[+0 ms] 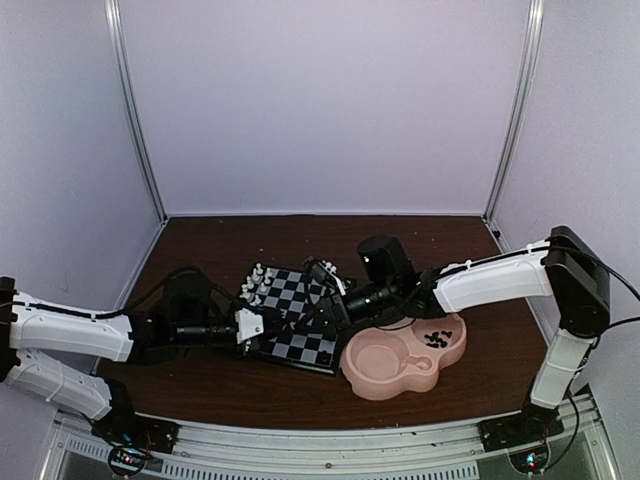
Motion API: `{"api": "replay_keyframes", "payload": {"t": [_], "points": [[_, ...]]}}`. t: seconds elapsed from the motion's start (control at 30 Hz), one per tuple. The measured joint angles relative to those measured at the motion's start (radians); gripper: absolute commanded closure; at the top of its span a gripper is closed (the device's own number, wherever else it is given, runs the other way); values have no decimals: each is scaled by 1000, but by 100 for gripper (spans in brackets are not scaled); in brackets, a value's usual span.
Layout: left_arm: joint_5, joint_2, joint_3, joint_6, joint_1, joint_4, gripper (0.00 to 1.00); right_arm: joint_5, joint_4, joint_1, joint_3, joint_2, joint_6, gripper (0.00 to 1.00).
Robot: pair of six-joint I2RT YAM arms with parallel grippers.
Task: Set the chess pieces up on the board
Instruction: Pass from the right arm to the left, then pass from the left arm to the right
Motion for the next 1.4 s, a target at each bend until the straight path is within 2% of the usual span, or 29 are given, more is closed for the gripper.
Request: {"api": "replay_keyframes", "payload": {"t": [0.33, 0.57, 0.63, 0.7, 0.83, 0.93, 1.3, 1.4], "points": [[-47, 0, -23, -107, 0, 113, 100, 44, 175, -7, -60, -1, 83, 66], [-60, 0, -32, -138, 0, 162, 100, 26, 278, -8, -60, 3, 148, 79], [-65, 0, -34, -145, 0, 167, 100, 21, 294, -8, -60, 7, 161, 78], [-72, -1, -39, -150, 0, 176, 100, 18, 303, -8, -60, 10, 174, 72], [-95, -5, -50, -161, 0, 204, 100, 18, 322, -8, -61, 11, 190, 72], [-110, -14, -60, -167, 0, 219, 100, 18, 336, -8, -64, 11, 195, 77], [-121, -18, -71, -183, 0, 254, 100, 19, 350, -8, -67, 11, 213, 84], [-121, -18, -73, -188, 0, 266, 100, 19, 352, -8, -67, 14, 216, 92]]}}
